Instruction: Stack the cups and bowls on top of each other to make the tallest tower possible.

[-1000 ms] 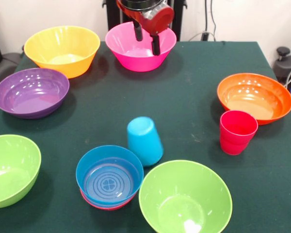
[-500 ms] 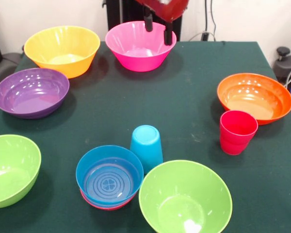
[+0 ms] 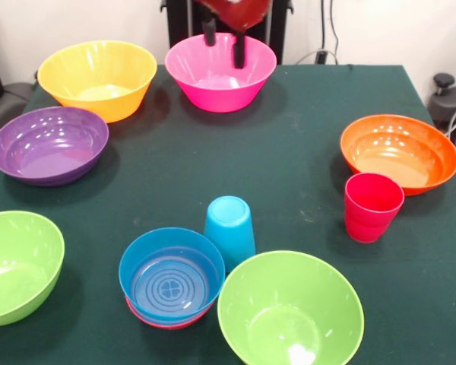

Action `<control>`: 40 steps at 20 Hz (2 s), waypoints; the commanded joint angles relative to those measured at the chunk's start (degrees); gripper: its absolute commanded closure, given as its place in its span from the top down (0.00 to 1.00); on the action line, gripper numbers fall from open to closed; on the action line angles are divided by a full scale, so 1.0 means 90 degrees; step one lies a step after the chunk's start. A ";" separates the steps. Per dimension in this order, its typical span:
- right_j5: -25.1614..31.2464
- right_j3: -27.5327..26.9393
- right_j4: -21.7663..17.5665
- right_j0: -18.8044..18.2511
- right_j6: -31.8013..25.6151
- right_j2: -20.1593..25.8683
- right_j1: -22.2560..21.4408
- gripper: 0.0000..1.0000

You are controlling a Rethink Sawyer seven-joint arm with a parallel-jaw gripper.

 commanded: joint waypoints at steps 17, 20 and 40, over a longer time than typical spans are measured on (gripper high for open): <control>-0.0805 -0.1712 -0.0532 -0.0776 -0.0918 0.1994 0.1642 1.00; -0.0869 -0.1840 -0.0472 -0.0880 -0.0942 0.2136 0.1706 1.00; -0.2150 -0.1812 -0.0912 -0.1241 -0.1057 0.2659 0.1921 1.00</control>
